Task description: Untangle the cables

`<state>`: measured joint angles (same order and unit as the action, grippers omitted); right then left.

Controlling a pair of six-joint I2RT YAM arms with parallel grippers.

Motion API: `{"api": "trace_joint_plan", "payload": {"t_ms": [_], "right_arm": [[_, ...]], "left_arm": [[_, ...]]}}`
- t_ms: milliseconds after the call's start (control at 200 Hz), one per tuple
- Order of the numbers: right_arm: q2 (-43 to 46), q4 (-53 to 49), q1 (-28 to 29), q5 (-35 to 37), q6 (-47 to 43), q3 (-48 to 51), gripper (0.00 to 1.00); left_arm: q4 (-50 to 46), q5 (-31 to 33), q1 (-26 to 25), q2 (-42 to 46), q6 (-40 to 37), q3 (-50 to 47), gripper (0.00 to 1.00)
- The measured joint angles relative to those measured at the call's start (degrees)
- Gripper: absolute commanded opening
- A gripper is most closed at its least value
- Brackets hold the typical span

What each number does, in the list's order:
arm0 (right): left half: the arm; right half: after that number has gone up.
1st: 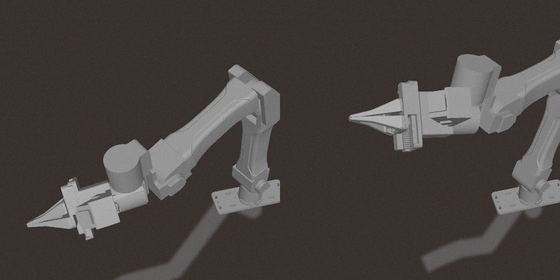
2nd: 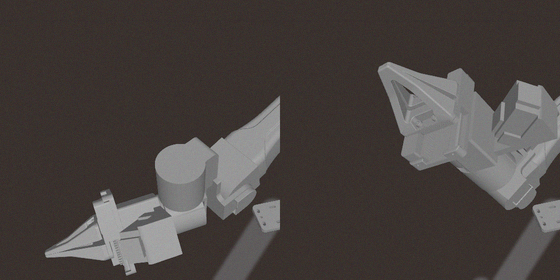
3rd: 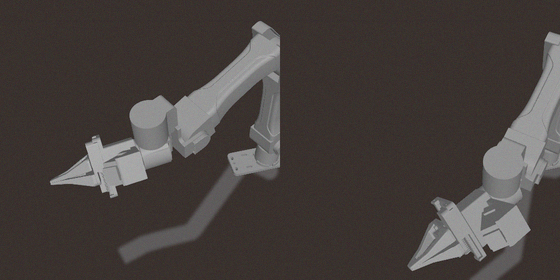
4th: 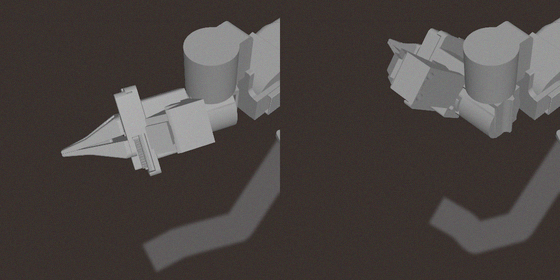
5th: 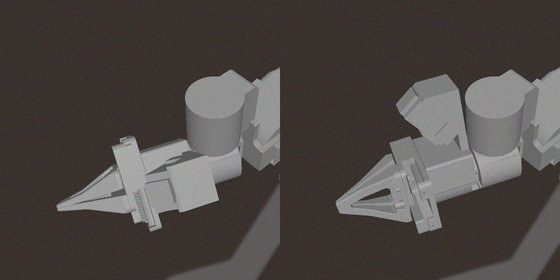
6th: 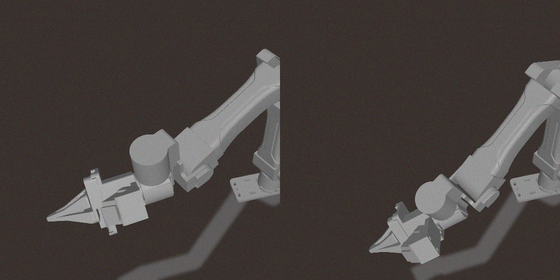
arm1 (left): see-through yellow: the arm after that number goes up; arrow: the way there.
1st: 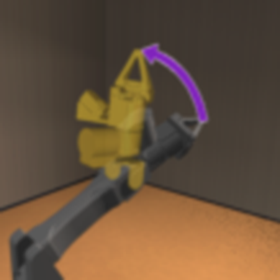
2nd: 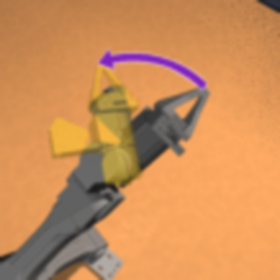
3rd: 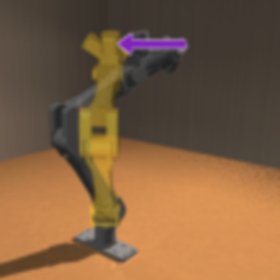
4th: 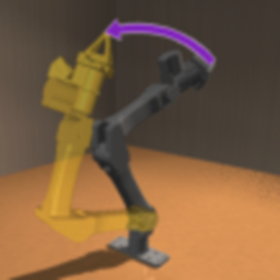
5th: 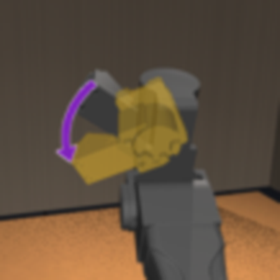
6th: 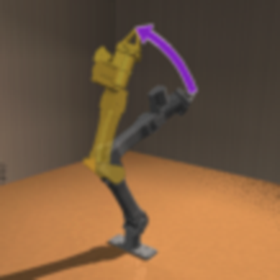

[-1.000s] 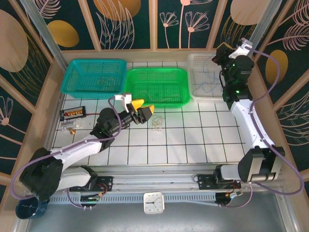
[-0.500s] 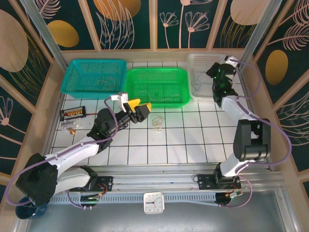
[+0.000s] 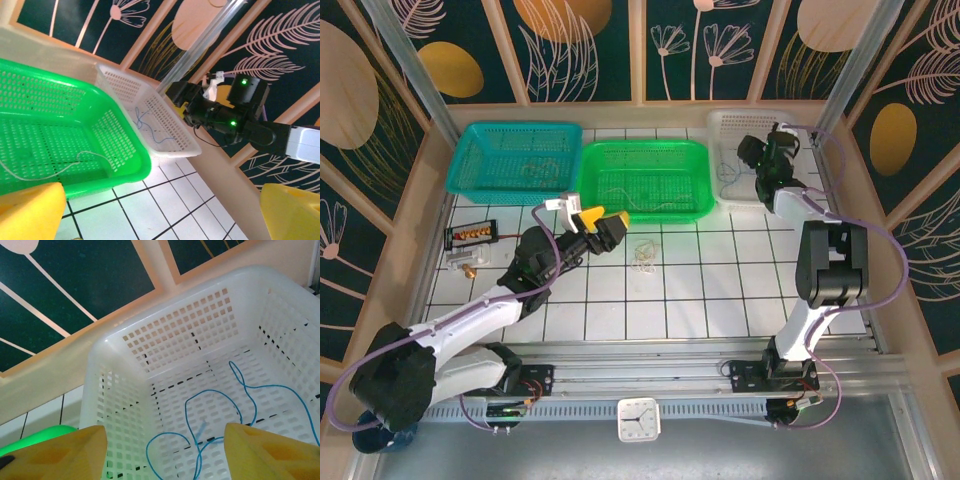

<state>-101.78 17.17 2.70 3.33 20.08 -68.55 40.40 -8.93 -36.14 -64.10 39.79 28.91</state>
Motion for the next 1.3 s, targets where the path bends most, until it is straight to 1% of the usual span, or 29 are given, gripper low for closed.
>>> {"api": "trace_joint_plan", "payload": {"t_ms": [180, 285, 395, 460, 555, 701, 846, 961, 1076, 1221, 1301], "right_arm": [[4.3, -1.2, 0.0, -3.5, 2.0, 0.5, 0.63], [9.7, -1.0, 0.5, -6.2, 3.5, 3.0, 0.62], [16.3, -0.7, 2.7, -8.6, 4.9, 7.1, 0.62], [20.1, -0.6, 4.9, -9.7, 5.8, 10.1, 0.62], [25.0, -0.7, 9.6, -10.6, 6.2, 15.2, 0.62], [28.9, -1.1, 19.6, -10.8, 6.2, 21.9, 0.61], [27.4, -1.2, 29.4, -10.7, 6.2, 26.9, 0.58], [23.0, -0.9, 33.8, -10.4, 6.2, 28.8, 0.53], [16.8, -0.6, 36.0, -10.4, 6.3, 28.9, 0.49], [11.7, -0.2, 36.3, -10.3, 7.0, 28.9, 0.44], [9.8, 0.7, 36.3, -10.4, 7.3, 28.9, 0.39]], "left_arm": [[-0.6, 2.2, 0.0, 0.2, 0.4, -0.4, 0.99], [-0.8, 3.5, 0.0, 0.6, 0.9, -0.8, 0.99], [-1.2, 5.0, 0.0, 1.2, 1.3, -1.6, 0.99], [-1.7, 5.7, 0.0, 1.3, 1.8, -1.7, 0.99], [-3.0, 7.2, 0.0, 1.3, 2.6, -1.8, 0.99], [-6.2, 9.7, 0.0, 1.3, 4.3, -1.8, 0.99], [-10.0, 12.2, 0.0, 1.3, 6.3, -1.8, 0.99], [-13.0, 13.5, 0.0, 1.3, 7.7, -1.8, 0.99], [-16.2, 13.9, 0.0, 0.9, 8.3, -1.1, 0.99], [-17.6, 13.4, 0.0, 0.7, 8.5, 0.1, 0.99], [-17.6, 12.7, 0.0, 0.5, 8.5, 0.5, 0.99]]}}
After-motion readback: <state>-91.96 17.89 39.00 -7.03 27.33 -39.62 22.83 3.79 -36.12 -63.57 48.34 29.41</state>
